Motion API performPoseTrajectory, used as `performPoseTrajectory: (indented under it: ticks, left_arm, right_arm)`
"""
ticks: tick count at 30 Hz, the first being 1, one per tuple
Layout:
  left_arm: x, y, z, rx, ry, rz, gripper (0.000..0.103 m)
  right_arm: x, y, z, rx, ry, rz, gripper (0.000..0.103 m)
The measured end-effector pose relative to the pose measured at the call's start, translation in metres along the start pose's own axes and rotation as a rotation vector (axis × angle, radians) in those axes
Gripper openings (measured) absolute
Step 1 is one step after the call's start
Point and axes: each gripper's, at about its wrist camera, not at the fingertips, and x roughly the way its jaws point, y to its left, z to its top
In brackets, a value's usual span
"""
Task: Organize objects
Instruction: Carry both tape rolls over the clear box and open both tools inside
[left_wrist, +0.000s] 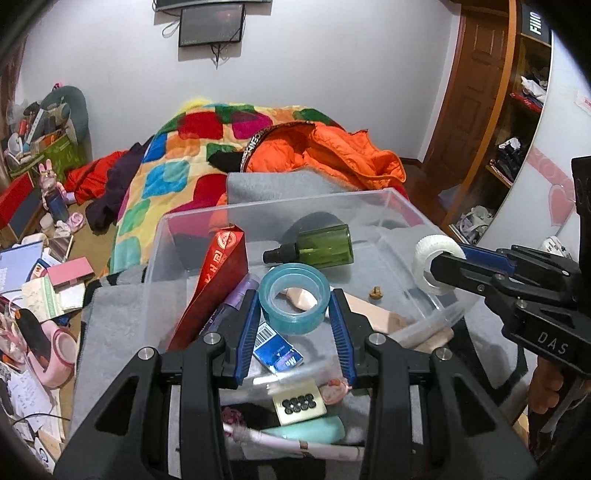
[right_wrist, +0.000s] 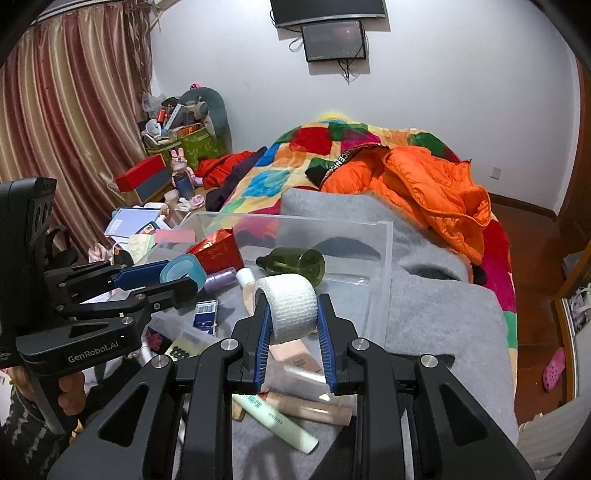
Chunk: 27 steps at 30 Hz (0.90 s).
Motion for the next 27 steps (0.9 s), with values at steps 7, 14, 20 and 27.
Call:
performPoseTrajectory:
  ticks: [7,14,20,27]
  left_arm:
    - [0.017,0.002,0.001,-0.009,0.033,-0.004,0.038]
    - [0.027,0.007,0.001,-0.042,0.056,-0.018,0.038]
    - [0.028,0.009,0.002,-0.063,0.071,-0.030,0.041]
    - [0.014,0.003,0.000,-0.030,0.046,-0.012,0.048]
  right_arm:
    - [0.021,0.002,0.002,-0.004,0.035,-0.011,0.022]
    - [0.031,0.010,-0.001,-0.026,0.057,-0.020,0.022]
    - [0.034,0.013,-0.003,-0.047,0.062,-0.039,0.022]
    - [0.030,0.015,-0.005,-0.051,0.063,-0.048,0.031]
